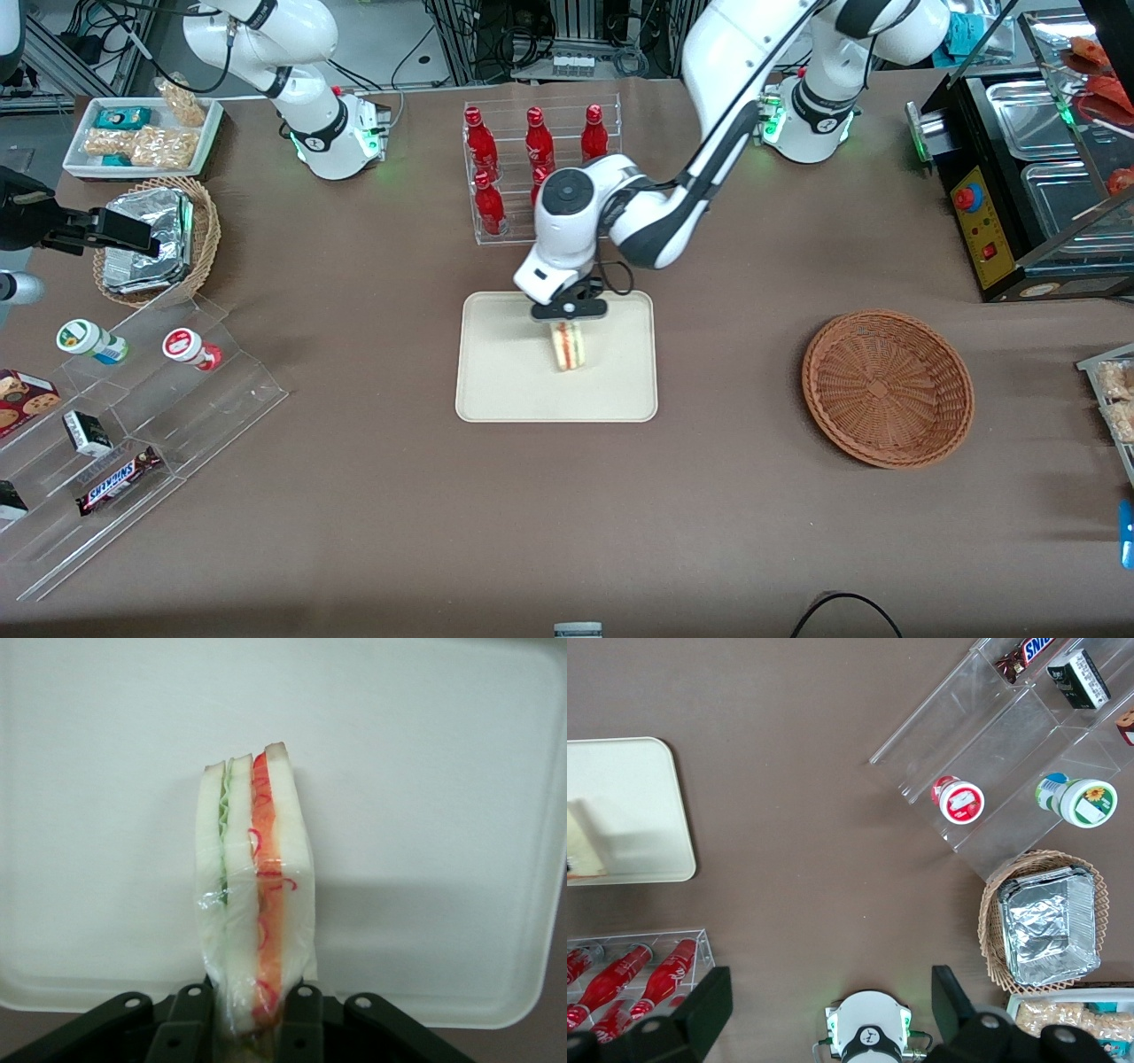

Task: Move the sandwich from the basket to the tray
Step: 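Lower the sandwich onto the tray and open the left gripper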

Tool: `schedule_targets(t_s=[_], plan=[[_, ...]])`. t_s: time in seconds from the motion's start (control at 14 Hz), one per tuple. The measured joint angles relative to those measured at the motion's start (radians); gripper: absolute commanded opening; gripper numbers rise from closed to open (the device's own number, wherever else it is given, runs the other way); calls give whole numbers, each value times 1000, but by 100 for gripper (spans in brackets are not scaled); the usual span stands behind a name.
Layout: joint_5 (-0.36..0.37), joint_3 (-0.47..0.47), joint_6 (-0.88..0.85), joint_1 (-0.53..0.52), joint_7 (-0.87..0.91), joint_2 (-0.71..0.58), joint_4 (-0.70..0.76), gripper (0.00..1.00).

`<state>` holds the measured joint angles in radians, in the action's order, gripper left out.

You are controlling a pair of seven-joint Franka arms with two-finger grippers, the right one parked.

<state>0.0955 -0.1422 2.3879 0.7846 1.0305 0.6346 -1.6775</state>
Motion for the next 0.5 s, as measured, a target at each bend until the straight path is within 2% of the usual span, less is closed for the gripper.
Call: schedule_targets(t_s=[0.36,0.43,0.5], plan=[[0,8,-2,11,-18,36,30,39],[0,12,-2,8,-31,36,30,42],[0,15,-2,4,-41,36,30,49]])
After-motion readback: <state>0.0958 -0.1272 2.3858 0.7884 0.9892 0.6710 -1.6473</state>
